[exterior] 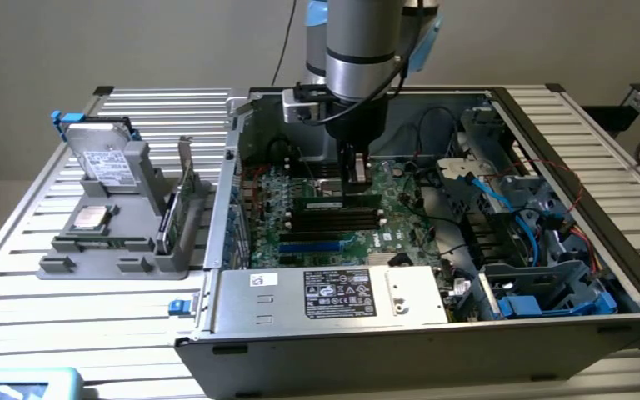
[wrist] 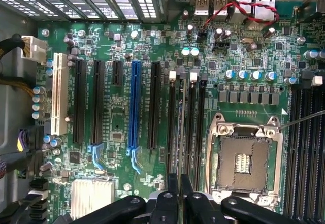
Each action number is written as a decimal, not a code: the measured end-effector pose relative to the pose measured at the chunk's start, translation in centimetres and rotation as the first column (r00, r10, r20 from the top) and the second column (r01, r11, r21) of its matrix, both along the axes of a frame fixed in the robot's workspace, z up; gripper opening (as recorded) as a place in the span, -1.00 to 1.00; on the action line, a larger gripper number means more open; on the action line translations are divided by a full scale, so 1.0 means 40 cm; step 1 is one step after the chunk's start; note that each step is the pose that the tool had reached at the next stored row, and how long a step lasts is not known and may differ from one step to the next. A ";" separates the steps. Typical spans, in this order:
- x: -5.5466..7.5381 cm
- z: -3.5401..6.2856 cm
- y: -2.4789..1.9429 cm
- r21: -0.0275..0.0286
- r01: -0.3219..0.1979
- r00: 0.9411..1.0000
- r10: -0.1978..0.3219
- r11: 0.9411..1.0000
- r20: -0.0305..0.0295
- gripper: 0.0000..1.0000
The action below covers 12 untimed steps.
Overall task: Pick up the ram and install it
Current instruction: 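Insert the ram into the slot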
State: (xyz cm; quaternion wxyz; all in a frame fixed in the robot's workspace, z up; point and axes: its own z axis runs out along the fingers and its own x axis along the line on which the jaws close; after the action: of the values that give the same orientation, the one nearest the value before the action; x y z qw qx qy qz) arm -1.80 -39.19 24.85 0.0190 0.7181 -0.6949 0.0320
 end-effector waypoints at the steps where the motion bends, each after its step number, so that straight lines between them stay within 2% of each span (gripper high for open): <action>1: 0.000 0.000 -0.002 0.000 0.000 1.000 0.000 1.000 0.000 -0.73; 4: 0.000 -0.001 -0.008 0.000 0.000 1.000 0.000 1.000 0.000 -0.73; 12: 0.000 -0.015 -0.009 -0.003 0.000 1.000 0.000 1.000 0.000 -0.73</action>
State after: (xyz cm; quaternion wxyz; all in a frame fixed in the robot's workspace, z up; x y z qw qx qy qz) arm -1.79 -39.53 24.27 0.0200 0.7181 -0.6948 0.0331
